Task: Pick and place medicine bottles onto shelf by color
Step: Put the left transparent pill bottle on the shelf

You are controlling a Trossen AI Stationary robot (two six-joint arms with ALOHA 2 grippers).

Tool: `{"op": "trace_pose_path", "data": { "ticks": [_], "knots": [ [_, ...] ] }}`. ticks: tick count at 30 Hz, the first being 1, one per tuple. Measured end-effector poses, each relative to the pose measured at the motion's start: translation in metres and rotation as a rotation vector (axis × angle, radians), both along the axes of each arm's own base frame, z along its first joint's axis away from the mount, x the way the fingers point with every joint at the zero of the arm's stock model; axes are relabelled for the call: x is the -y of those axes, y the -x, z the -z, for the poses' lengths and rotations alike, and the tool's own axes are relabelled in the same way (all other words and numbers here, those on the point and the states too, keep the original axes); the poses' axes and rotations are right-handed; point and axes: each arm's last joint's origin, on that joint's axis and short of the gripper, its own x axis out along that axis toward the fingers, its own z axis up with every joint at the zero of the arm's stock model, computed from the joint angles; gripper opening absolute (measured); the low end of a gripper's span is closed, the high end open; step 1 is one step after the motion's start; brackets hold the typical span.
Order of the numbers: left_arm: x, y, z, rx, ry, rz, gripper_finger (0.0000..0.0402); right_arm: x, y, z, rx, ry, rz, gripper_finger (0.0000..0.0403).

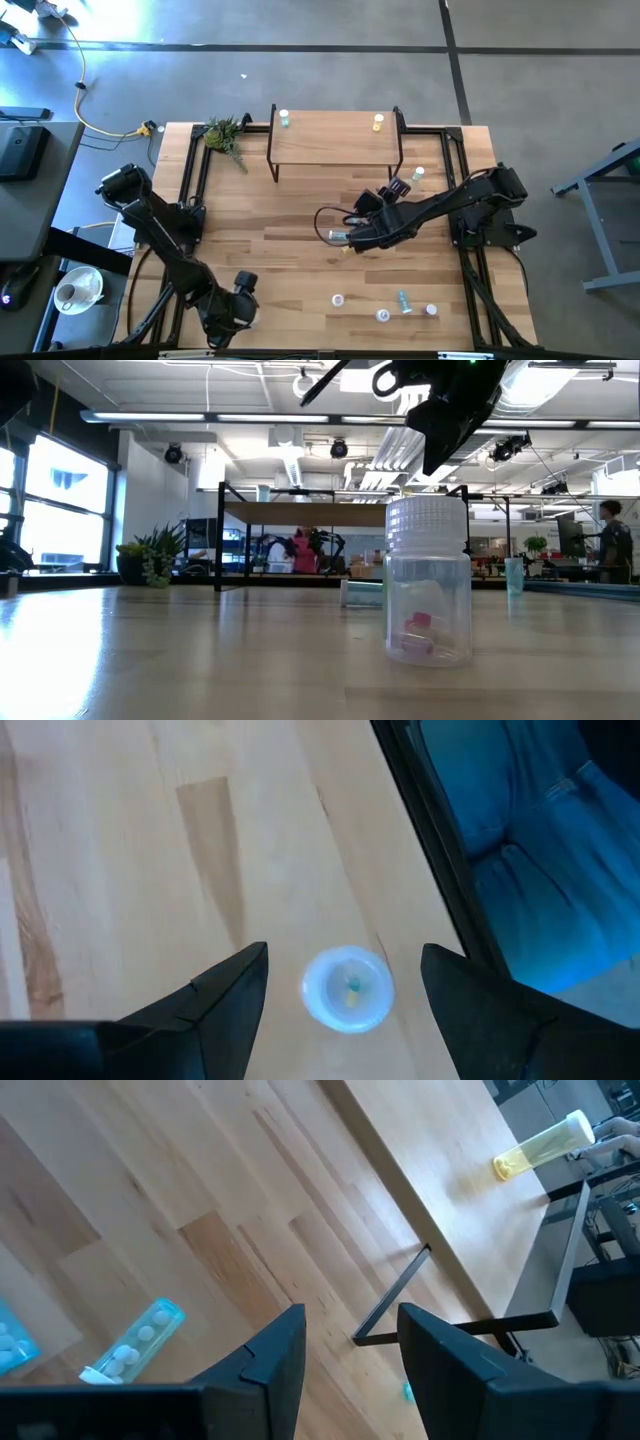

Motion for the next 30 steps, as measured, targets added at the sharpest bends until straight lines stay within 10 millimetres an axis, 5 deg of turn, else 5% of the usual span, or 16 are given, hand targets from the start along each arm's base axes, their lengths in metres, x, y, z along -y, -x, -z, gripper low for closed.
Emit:
{"op": "trace_pose_path", "data": {
  "ticks": [30],
  "knots": [
    [0.003,0.001,0.023,-0.034,0.037,-0.039,0.0255,-0.002,-0.003,0.001,0.023,-0.057,0.003,0.0151]
  ]
}}
